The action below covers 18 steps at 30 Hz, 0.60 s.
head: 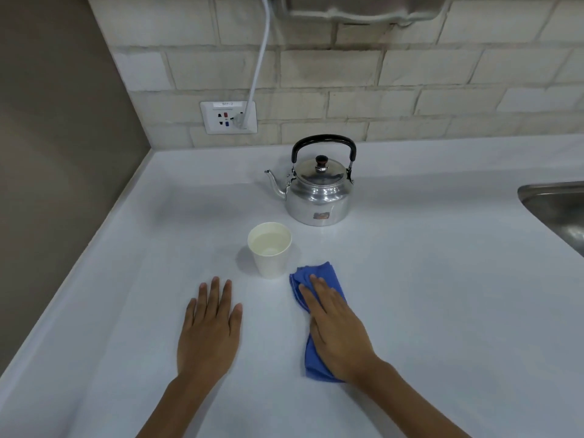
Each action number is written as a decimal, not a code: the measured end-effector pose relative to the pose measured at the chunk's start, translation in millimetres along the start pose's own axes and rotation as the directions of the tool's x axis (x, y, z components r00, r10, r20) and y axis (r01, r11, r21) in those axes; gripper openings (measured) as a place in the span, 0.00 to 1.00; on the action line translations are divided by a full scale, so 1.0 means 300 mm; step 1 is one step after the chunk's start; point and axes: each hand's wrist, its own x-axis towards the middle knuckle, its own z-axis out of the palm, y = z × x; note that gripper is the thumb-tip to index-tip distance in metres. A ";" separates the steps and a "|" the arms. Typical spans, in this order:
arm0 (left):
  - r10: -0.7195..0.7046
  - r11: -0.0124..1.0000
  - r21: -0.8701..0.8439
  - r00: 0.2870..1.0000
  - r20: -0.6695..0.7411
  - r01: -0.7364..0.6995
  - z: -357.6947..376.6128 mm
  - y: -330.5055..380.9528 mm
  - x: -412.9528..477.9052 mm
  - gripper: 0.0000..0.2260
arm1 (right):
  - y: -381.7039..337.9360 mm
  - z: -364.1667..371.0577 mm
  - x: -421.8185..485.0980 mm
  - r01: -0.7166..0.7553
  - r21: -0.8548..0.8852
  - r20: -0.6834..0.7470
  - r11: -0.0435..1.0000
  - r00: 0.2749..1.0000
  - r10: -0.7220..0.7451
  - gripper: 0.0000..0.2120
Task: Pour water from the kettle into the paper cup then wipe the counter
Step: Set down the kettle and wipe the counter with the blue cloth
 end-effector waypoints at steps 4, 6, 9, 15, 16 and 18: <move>-0.005 1.000 0.019 1.000 -0.002 0.005 -0.006 0.004 -0.002 0.41 | 0.237 -0.075 0.101 -0.153 -0.021 -0.035 0.988 0.988 0.152 0.25; -0.027 0.999 0.026 1.000 0.002 0.027 -0.008 0.011 0.000 0.34 | 0.325 -0.103 0.190 -0.293 -0.051 -0.059 0.955 0.955 0.290 0.26; -0.048 0.998 0.040 0.999 0.025 0.047 -0.007 0.016 0.004 0.24 | 0.291 -0.070 0.288 -0.364 -0.068 -0.073 0.929 0.930 0.359 0.26; -0.025 0.998 0.057 1.000 0.006 0.025 0.002 0.008 0.003 0.26 | 0.137 0.039 0.221 -0.097 0.023 0.000 0.995 0.995 0.097 0.28; -0.027 0.999 0.046 1.000 0.008 0.027 0.003 0.006 0.004 0.24 | 0.164 0.016 0.219 -0.092 0.044 0.016 0.995 0.996 0.091 0.28; -0.029 0.999 0.019 1.000 0.003 0.029 0.002 0.004 0.004 0.24 | 0.257 -0.040 0.243 -0.153 0.047 0.014 0.987 0.988 0.153 0.27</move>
